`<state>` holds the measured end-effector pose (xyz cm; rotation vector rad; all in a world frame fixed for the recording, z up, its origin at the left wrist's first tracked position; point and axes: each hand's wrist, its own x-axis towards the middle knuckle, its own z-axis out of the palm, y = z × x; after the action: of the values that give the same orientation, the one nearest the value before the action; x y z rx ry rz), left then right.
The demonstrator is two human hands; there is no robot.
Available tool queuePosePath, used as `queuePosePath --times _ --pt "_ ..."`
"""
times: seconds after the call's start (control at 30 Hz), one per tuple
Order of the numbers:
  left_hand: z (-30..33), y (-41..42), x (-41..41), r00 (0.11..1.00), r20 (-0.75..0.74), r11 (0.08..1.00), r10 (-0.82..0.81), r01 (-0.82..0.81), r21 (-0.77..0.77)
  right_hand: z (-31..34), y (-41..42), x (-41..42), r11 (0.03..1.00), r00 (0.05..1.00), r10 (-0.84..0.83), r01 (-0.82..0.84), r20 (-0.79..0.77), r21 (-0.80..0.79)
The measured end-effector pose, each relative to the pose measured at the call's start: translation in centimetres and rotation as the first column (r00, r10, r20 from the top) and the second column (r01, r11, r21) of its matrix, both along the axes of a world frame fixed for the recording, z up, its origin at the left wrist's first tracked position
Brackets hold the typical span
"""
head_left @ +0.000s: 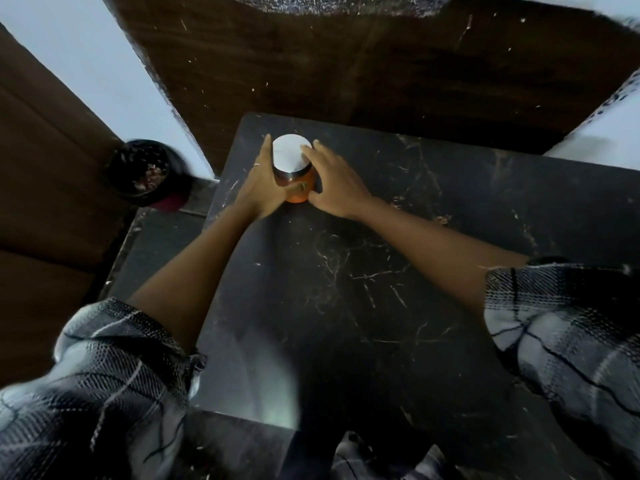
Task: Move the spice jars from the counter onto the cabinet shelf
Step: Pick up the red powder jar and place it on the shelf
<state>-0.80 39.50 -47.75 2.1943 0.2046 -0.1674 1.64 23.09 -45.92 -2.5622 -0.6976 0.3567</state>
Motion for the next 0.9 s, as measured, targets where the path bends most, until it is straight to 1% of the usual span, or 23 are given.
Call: queuePosePath --times 0.07,0.17,0.23,0.33,0.4,0.47,0.6,0.73,0.8,0.9 --pt "-0.4 -0.1 0.4 1.000 -0.006 0.999 0.031 -0.031 -0.030 -0.5 0.4 0.0 1.000 0.998 0.004 -0.005 -0.055 -0.018" --pt "-0.7 -0.6 0.6 0.995 0.049 0.996 0.093 -0.092 -0.016 -0.9 0.4 -0.1 1.000 0.997 -0.020 0.018 -0.075 -0.021" --pt "-0.6 -1.1 0.5 0.989 0.072 0.991 0.127 -0.129 0.027 -0.8 0.3 -0.3 0.997 0.993 -0.058 0.063 -0.100 0.045" --pt "-0.4 -1.9 0.3 0.988 0.091 0.989 0.127 -0.133 0.065 0.1 -0.5 -0.7 0.973 0.982 -0.129 0.151 -0.135 0.174" --pt "0.3 -3.0 0.5 0.988 0.109 0.986 0.110 -0.122 0.111 1.0 -1.8 -1.0 0.950 0.977 -0.185 0.206 -0.110 0.233" --pt "1.3 -4.5 0.9 0.984 0.153 0.986 0.090 -0.110 0.124 2.2 -3.4 -1.1 0.922 0.964 -0.256 0.264 -0.067 0.282" --pt "5.0 -8.2 2.0 0.963 0.265 0.995 0.040 -0.064 0.082 5.9 -7.0 -0.5 0.861 0.924 -0.380 0.339 0.037 0.378" --pt "10.4 -13.3 3.2 0.930 0.367 0.999 -0.033 0.029 0.016 11.4 -11.9 0.5 0.824 0.868 -0.466 0.357 0.169 0.441" --pt "13.1 -15.7 3.6 0.916 0.398 0.996 -0.051 0.077 -0.049 14.4 -14.3 0.7 0.796 0.849 -0.496 0.363 0.179 0.484" --pt "17.3 -19.3 3.9 0.891 0.447 0.973 -0.087 0.172 -0.155 19.1 -18.1 0.2 0.740 0.843 -0.519 0.359 0.143 0.569"
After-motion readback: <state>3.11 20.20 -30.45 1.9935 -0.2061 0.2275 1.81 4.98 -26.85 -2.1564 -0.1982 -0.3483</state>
